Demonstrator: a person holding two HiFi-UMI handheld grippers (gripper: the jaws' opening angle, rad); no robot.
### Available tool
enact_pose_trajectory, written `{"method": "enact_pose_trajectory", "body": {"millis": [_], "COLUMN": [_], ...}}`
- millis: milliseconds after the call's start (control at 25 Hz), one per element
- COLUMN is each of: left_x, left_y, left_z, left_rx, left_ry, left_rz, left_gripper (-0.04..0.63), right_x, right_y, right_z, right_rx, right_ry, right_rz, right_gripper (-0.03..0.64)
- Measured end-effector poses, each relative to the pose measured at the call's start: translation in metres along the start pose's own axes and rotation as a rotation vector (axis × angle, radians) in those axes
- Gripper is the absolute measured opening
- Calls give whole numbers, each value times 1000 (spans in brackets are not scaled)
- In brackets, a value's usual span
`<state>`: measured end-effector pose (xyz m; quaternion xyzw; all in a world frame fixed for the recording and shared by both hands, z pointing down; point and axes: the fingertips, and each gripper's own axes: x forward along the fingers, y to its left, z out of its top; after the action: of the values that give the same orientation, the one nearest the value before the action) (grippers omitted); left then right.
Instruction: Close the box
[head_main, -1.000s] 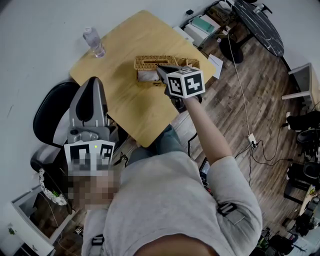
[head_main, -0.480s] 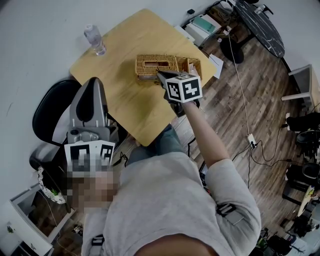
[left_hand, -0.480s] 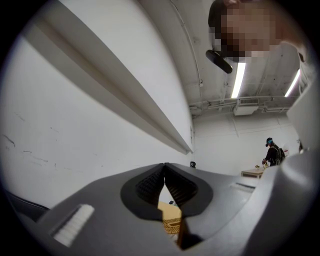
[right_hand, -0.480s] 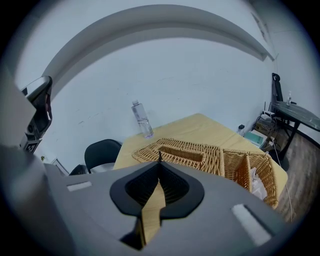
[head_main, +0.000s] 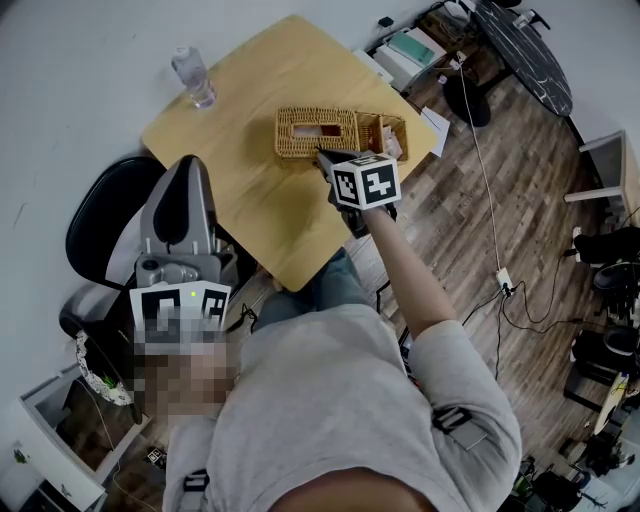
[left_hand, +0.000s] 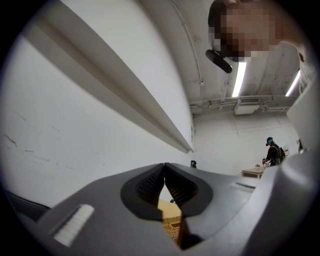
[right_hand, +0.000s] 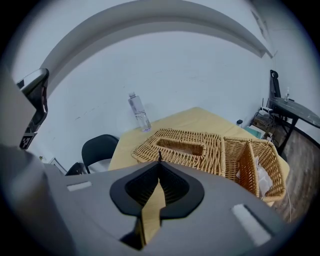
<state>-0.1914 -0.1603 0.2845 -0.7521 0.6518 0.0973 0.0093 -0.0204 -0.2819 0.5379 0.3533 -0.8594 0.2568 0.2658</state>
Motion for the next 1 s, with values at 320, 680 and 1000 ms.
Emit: {"method": "enact_pose_trajectory", "body": {"millis": [320,680,1000], "left_x": [-1,-1,5], "left_y": [5,8,4], "left_z": [-4,-8,-9], "left_rx": [-2,-11,-17], "left_ry": [8,13,7], "left_rz": [0,-9,-34], "left_gripper": [58,58,58], "right_x": [7,12,10], "right_y": [-2,-2,-1], "right_z": [-8,-15,-14], "right_rx": [10,26,-2], "right_ry": [17,17,-18], "right_rz": [-16,-29,-46], "right_gripper": [14,14,15]}}
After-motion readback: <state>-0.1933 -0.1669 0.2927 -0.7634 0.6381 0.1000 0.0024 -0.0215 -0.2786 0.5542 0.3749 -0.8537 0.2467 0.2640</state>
